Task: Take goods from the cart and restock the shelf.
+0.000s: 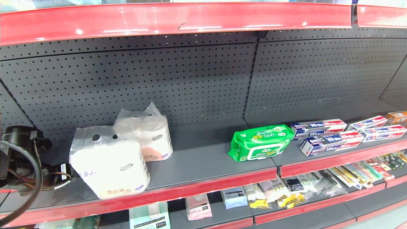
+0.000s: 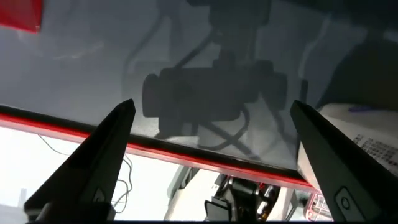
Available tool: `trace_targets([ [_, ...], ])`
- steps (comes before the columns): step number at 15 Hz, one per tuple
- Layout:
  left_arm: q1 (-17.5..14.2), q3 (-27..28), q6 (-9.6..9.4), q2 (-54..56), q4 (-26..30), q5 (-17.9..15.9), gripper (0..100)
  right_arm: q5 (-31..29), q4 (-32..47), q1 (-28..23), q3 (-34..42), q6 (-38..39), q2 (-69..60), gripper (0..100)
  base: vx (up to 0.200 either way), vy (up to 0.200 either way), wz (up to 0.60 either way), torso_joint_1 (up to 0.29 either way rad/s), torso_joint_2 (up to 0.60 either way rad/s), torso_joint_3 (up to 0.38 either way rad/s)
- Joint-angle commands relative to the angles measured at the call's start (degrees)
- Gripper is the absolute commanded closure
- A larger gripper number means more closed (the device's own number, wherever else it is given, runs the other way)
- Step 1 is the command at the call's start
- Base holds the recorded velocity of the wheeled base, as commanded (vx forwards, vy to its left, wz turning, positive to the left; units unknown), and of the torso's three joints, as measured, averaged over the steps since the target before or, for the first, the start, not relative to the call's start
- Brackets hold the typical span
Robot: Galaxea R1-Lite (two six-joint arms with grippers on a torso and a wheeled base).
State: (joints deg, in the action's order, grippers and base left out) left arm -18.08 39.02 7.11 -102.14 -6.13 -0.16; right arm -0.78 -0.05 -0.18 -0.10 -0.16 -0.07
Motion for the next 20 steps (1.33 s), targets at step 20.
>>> trace_targets([
  [20,6.6,0.1,2.21,-0.2,-0.8,0.2,0,0.0,0.0,0.0,0.0,0.0,0.1,0,0.000,0.000,0.00,0.000,0.00,0.000],
])
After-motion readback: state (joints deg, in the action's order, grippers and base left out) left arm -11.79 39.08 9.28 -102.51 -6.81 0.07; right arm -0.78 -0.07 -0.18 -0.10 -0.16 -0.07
